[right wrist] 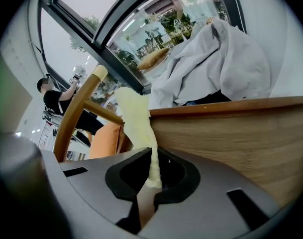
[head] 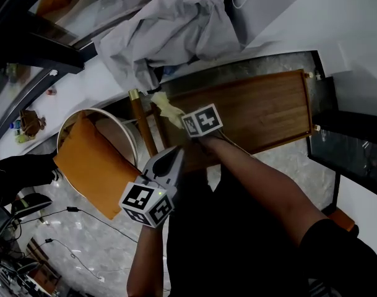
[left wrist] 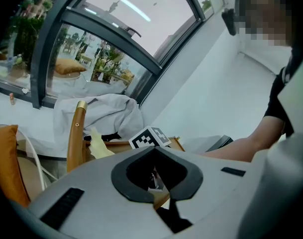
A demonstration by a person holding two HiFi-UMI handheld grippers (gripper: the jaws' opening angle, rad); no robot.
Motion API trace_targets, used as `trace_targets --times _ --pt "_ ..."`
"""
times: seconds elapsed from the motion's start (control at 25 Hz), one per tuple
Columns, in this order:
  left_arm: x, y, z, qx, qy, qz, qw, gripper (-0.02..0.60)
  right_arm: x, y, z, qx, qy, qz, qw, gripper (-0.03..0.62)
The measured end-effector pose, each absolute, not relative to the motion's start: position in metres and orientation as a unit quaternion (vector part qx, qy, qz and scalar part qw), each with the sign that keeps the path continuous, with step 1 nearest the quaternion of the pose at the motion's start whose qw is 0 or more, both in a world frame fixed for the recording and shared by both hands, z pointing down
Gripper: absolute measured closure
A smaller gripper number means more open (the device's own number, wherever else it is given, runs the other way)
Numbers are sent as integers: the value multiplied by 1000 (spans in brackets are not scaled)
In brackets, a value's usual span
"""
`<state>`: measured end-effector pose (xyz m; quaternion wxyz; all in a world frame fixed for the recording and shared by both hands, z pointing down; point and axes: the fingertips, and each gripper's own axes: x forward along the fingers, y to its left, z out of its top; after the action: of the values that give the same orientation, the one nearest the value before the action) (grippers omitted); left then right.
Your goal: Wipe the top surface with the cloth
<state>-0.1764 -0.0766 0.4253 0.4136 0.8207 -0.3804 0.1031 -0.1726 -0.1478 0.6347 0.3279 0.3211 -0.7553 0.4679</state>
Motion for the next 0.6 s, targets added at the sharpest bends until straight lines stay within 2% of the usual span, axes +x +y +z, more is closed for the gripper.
trace_targets --times 0.6 --pt "-127 -87 435 828 -355 124 416 571 -78 -181 634 409 -722 474 294 560"
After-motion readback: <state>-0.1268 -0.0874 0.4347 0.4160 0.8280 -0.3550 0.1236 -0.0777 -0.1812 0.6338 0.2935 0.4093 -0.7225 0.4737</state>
